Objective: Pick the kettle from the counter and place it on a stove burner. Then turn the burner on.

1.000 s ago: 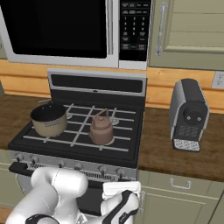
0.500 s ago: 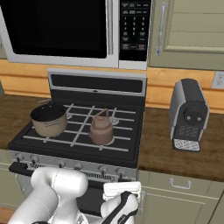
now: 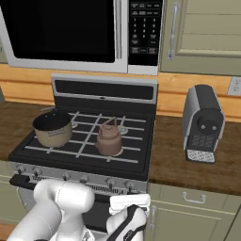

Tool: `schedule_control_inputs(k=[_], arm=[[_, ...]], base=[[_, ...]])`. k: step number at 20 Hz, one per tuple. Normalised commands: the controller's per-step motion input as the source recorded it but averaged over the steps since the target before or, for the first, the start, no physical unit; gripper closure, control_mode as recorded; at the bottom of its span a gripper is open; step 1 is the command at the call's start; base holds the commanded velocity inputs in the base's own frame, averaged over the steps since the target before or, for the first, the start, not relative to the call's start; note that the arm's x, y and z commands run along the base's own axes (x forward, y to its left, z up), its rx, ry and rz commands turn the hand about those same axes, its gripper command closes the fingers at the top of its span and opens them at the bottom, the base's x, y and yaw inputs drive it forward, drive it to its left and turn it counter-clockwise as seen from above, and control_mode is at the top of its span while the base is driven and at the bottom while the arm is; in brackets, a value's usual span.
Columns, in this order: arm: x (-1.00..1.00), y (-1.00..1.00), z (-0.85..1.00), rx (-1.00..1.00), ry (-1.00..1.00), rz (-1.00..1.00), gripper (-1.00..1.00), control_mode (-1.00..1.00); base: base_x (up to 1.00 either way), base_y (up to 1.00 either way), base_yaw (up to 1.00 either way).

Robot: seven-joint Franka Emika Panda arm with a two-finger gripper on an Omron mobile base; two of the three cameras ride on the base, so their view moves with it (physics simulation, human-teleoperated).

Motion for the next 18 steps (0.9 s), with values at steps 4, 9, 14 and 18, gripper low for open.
schedule_control_inputs(k=[4,9,14,18], arm=[[0.07,0.00,0.00,0.00,0.00,0.00,-1.00,-1.00],[0.04,0.00,0.00,0.00,0.00,0.00,-1.00,-1.00],[0.03,0.00,0.00,0.00,0.00,0.00,1.00,-1.00],[0.09,-0.04,0.00,0.00,0.00,0.02,1.00,-1.00]], base=[[0.00,0.00,0.00],[0.00,0.00,0.00],[0.00,0.00,0.00],[0.00,0.00,0.00]])
